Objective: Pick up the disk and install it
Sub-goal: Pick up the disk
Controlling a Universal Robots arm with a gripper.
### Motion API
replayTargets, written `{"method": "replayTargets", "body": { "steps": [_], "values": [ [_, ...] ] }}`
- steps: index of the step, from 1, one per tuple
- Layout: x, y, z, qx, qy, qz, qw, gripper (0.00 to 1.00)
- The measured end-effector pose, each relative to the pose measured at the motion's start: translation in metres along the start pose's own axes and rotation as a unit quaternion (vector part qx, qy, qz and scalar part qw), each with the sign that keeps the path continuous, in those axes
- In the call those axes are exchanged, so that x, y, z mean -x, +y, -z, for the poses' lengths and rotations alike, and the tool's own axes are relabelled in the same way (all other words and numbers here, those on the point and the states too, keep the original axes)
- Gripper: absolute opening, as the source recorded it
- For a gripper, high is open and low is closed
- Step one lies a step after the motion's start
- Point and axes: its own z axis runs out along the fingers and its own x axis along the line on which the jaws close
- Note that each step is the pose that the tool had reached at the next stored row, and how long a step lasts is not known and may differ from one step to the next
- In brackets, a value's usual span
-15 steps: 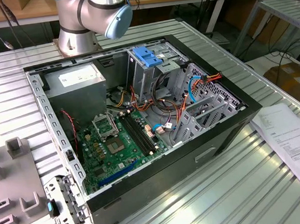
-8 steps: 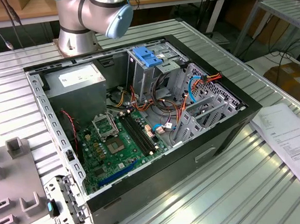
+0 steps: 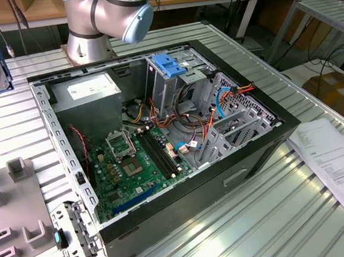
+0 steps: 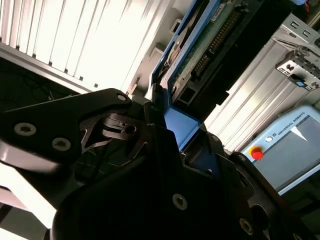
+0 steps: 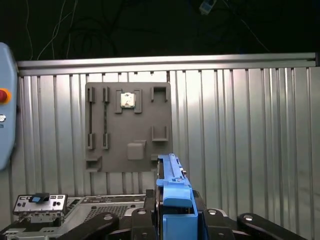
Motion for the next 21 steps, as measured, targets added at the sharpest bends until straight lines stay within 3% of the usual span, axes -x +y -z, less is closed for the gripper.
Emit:
{"method": "replayTargets", "body": {
  "steps": [4, 13, 21],
  "values": [
    [0.0009, -0.0199, -0.0009, 0.0000, 0.0000, 0.000, 1.00000, 0.37],
    [0.0020, -0.0439, -0.0011, 0.0000, 0.0000, 0.000, 1.00000, 0.37],
    [0.0035, -0.0798, -0.0020, 0.0000, 0.0000, 0.000, 1.00000, 0.37]
  ]
}}
